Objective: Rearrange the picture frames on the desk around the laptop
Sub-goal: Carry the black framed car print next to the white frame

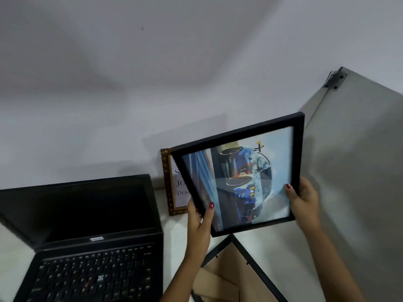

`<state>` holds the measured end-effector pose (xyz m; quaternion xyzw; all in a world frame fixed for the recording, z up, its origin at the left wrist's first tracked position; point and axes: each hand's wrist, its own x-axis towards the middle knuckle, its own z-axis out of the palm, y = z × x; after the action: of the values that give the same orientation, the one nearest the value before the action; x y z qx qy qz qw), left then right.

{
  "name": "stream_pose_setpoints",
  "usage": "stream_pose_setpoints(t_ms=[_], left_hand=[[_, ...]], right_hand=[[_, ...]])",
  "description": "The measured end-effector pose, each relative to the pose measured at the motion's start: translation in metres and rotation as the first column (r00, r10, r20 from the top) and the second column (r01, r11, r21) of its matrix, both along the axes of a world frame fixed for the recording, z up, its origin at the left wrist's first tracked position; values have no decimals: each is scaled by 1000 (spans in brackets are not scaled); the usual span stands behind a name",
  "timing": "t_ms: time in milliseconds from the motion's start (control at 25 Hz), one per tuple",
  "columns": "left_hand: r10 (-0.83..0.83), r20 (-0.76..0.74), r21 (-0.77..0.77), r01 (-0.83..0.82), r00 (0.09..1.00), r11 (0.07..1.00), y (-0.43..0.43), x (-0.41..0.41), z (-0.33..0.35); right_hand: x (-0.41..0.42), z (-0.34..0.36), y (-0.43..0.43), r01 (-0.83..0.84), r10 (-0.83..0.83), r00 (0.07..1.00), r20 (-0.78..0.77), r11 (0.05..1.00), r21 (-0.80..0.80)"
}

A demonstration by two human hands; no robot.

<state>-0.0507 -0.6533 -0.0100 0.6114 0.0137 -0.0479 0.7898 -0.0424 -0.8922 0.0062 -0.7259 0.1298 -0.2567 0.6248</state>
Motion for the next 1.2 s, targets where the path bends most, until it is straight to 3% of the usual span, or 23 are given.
stream_pose_setpoints(t_ms=[120,240,360,440,560,640,680,760,880,960,1040,1200], left_hand=[[22,-40,-112,-26,999,993,29,-12,27],[74,-92,-338,-101,993,936,59,-28,53],[103,-118,-504,-148,988,851,99,-51,67],[101,-192,-549,-192,976,814,128,-67,66],[29,-305,-591,-213,952,778,158,-81,53],[-46,-343,-639,-197,938,744,176,-88,46],[-79,-360,-649,-189,929,737,187,-89,42],[-127,-353,-654,-148,927,742,220,-93,40],[-80,-346,-509,-115,935,853,283,-93,40],[133,-348,-227,-221,928,948,340,-87,39],[386,-202,9,-392,900,920,422,-74,46],[499,77,205,-503,863,840,571,-49,63]], right_hand=[[-31,58,31,-111,117,987,114,992,-59],[-66,97,63,-174,187,978,93,976,-132],[-95,100,94,-65,66,998,-8,954,-294],[-110,84,125,59,-74,994,-85,984,-170],[-124,51,184,-150,182,974,-135,965,217],[-131,39,228,-237,324,942,-86,825,513],[-132,34,246,-243,335,941,-50,770,590],[-129,33,284,-259,310,951,-2,799,543],[-121,36,339,-166,150,986,72,854,493],[-118,39,384,-87,49,994,94,881,466],[-112,39,438,-74,13,990,141,896,438],[-93,32,521,-97,58,990,128,940,326]])
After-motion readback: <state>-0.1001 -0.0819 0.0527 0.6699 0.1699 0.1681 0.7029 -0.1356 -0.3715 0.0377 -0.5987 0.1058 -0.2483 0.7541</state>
